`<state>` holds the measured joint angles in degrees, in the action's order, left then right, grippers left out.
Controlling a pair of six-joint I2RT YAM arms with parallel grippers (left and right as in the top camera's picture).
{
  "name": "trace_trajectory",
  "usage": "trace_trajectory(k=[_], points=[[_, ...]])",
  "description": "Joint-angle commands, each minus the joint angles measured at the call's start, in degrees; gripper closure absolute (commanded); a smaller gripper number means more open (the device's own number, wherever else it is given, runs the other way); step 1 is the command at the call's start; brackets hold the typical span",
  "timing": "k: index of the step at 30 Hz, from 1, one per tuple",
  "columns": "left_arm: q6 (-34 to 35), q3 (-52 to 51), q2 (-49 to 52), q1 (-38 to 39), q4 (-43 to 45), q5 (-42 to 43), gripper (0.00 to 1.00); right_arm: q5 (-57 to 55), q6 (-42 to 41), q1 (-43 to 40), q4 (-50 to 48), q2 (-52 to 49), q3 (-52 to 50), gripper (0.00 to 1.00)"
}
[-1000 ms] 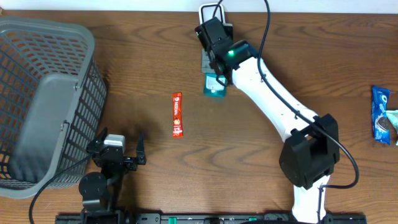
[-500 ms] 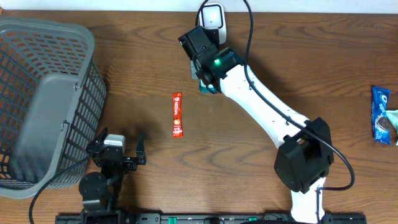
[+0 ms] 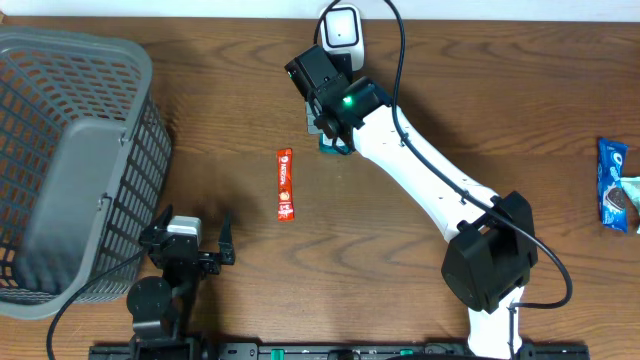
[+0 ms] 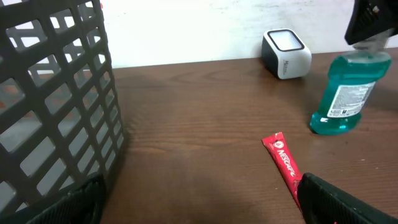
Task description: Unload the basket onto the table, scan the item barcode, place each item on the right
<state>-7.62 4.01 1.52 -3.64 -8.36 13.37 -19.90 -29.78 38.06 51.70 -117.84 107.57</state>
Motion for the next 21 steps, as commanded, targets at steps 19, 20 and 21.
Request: trace_trajectory(k=[19,20,21], points=[[-0.7,-0.9,-0.11,0.24,-1.46,0.28,0.02,5.68,0.92,-1.7,12.59,4.42,11.23,0.19],[-0.7,-0.9,-0.11,0.24,-1.46,0.28,0.02,7.93,0.94,-2.32,14.91,4.39,12.98,0.14],[-0.7,-0.9,-0.11,0.24,-1.46,0.28,0.02,10.1,0.96,-2.93,16.7,4.39,14.32,0.12]])
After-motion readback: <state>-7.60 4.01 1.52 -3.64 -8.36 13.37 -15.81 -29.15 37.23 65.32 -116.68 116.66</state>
